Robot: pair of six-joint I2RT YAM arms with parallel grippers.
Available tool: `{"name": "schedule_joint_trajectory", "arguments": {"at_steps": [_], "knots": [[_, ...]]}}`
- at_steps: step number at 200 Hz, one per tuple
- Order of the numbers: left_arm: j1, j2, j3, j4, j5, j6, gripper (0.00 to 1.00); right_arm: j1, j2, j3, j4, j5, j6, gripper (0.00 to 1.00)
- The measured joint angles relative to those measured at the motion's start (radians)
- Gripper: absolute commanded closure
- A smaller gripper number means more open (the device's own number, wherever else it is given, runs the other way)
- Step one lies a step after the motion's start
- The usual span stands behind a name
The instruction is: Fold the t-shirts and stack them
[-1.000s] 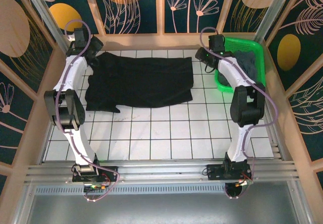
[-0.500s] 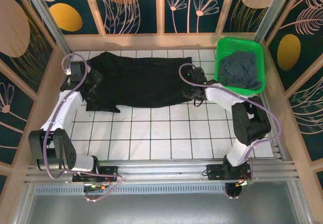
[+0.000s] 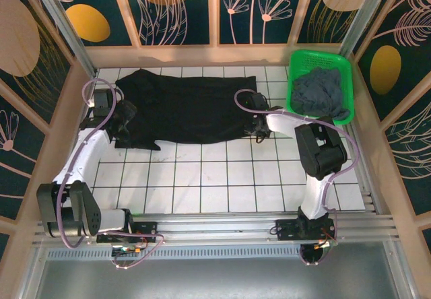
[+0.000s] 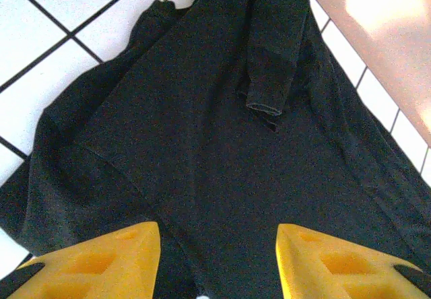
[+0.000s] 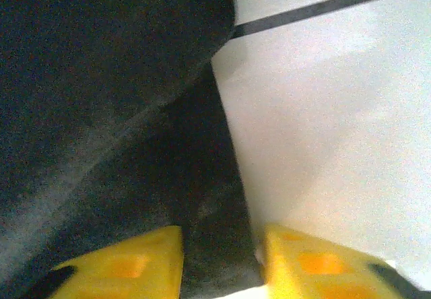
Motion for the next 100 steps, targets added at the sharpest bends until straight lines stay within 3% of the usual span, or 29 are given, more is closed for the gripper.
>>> {"name": "schedule_joint_trajectory", "arguments": {"at_steps": [3,44,100], "knots": [[0.0,-0.001,-0.002,0.0,0.0,0.0,0.51,0.0,0.0,0.0,0.0,0.0,0.006,1.0],[0.0,-0.006,-0.008,-0.021,-0.031,0.001,0.51,-0.01,-0.038,-0.001,-0.012,0.029,0.051,1.0],[0.0,-0.003,-0.015,-0.075,-0.109,0.035,0.54,-0.137,-0.303,-0.015,-0.08,0.153,0.079,1.0]]}}
